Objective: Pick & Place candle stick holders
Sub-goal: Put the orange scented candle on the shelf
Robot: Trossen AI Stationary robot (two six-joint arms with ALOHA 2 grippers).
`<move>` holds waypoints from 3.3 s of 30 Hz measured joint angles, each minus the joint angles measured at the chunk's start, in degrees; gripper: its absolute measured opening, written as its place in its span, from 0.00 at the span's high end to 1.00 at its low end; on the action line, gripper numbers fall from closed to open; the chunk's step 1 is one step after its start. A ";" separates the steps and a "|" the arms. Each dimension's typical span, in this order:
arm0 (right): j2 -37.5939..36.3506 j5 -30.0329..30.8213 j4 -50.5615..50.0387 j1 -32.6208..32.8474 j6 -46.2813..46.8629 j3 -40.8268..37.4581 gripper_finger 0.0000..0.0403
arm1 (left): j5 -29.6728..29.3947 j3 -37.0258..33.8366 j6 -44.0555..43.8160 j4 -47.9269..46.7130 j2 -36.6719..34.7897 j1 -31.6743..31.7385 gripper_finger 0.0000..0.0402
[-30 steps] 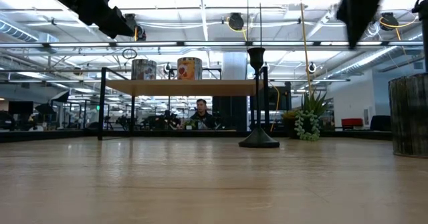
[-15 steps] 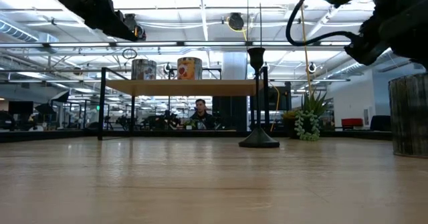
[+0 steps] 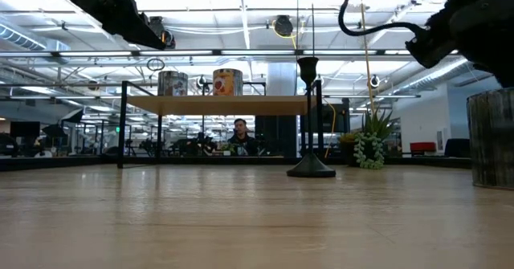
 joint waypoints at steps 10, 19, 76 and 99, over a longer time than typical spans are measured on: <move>-2.44 0.41 0.01 -5.04 -5.44 0.00 0.99 | -0.01 0.00 -1.81 -0.08 0.00 -0.01 0.71; -2.44 3.07 4.59 -8.04 -12.66 0.04 0.99 | 0.01 0.00 -2.10 -0.08 0.01 -0.01 0.71; -3.05 6.41 20.60 -10.35 -30.37 4.60 0.99 | 0.01 0.00 -3.50 -0.97 0.02 0.00 0.71; 3.52 23.81 -6.74 -26.65 -55.79 35.09 1.00 | 0.01 0.00 -6.55 -0.12 0.02 0.00 0.71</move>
